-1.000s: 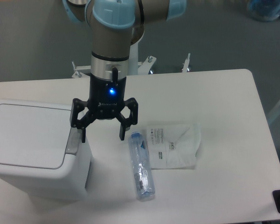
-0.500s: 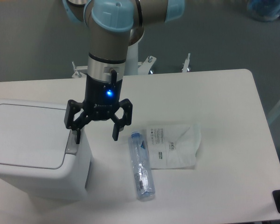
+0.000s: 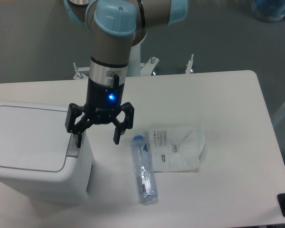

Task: Open the trash can
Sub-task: 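Lower the gripper finger onto the lid's hinged edge and press, then push the lid edge down so the lid swings open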

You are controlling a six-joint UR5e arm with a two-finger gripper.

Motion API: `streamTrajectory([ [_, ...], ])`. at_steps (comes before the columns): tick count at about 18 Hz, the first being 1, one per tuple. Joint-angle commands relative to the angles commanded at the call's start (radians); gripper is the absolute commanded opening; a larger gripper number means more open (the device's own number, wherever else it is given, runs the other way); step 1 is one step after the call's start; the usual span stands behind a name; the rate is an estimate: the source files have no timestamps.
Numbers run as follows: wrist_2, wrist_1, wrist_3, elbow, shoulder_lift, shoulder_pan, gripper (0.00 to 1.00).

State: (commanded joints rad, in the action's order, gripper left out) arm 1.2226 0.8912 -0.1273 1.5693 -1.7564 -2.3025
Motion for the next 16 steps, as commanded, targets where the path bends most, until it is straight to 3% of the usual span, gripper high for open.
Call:
streamTrajectory([
  [16, 0.0, 0.0, 0.0, 0.005, -0.011, 0.0, 1.0],
])
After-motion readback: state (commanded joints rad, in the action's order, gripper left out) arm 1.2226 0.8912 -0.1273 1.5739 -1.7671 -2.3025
